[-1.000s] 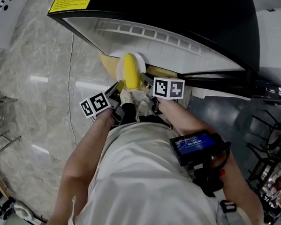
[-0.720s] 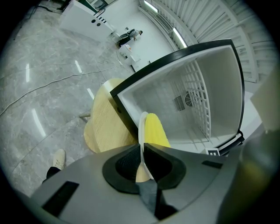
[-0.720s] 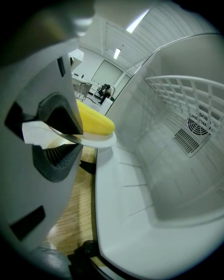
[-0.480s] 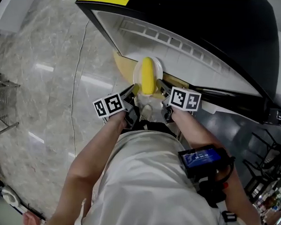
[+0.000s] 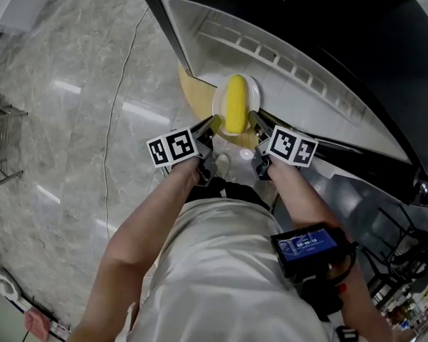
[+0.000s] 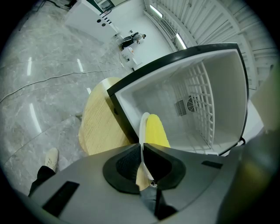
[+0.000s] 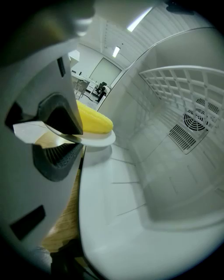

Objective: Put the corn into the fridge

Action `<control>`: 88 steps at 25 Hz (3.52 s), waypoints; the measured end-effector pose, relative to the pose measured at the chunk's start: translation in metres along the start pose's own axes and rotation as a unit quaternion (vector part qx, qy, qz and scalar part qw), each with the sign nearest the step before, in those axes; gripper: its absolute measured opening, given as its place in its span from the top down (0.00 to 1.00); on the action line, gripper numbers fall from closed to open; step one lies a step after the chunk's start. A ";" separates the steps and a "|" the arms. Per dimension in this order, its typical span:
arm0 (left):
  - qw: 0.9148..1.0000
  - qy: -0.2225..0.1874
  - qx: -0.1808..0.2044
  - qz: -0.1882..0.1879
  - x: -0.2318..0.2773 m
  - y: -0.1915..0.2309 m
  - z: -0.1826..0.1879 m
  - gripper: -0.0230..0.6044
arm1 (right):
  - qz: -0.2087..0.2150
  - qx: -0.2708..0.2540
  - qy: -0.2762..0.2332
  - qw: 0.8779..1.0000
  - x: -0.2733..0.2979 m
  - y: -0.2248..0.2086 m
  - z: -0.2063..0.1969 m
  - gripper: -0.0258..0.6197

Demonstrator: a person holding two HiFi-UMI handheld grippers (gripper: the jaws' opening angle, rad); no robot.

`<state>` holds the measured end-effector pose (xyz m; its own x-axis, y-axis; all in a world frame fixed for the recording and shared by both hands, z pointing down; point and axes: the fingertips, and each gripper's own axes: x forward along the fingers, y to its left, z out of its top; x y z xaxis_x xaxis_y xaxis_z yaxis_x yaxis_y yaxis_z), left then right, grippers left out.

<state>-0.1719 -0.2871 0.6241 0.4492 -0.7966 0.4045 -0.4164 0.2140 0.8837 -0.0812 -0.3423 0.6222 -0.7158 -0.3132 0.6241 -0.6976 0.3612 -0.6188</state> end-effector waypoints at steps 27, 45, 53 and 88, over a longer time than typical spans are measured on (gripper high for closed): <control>0.996 0.027 0.084 0.005 0.074 -0.020 0.041 0.92 | -0.074 0.036 -0.092 0.992 0.013 -0.041 0.056 0.87; 0.984 0.044 0.165 0.058 0.127 -0.031 0.053 0.92 | -0.154 0.025 -0.115 0.981 0.015 -0.074 0.085 0.87; 0.968 0.059 0.229 0.083 0.140 -0.038 0.061 0.91 | -0.178 0.005 -0.111 0.978 0.018 -0.079 0.097 0.85; 0.932 -0.052 0.350 0.076 0.031 -0.022 0.081 0.84 | -0.185 -0.079 -0.156 0.967 -0.013 -0.056 0.089 0.93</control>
<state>-0.2123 -0.3623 0.5981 0.2788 -0.8459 0.4547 -0.8993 -0.0639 0.4326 -0.0356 -0.4366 0.6069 -0.4106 -0.6876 0.5989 -0.9116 0.2964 -0.2847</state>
